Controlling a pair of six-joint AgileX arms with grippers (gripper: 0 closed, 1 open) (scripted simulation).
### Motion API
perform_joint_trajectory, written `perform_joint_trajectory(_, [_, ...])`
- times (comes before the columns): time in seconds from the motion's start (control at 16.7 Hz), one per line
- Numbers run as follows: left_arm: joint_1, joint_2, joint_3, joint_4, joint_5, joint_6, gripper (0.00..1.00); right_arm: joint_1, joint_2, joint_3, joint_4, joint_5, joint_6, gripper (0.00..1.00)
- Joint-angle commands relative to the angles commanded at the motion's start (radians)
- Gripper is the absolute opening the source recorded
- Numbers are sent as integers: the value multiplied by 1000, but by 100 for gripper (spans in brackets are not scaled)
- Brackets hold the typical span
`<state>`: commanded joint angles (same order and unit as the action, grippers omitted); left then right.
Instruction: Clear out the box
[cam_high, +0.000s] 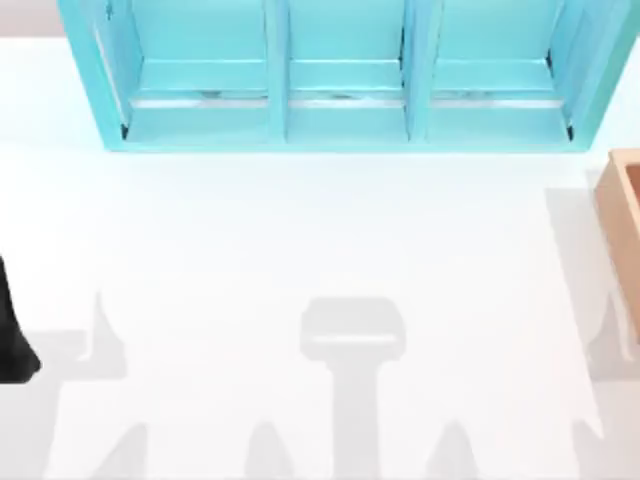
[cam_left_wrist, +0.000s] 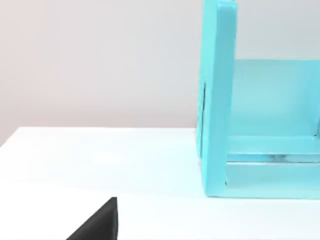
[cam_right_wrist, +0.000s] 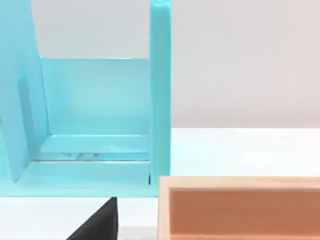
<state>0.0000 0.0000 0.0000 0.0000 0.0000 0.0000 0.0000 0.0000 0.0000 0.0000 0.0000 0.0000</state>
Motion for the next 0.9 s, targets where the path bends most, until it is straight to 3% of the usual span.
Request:
perform_joint_trajectory(0.42, [0, 0, 0, 0, 0, 0, 100, -52, 162, 155, -155, -3, -54, 100])
perform_joint_trajectory(0.9, [0, 0, 0, 0, 0, 0, 100, -182, 893, 698, -716, -8, -186, 100])
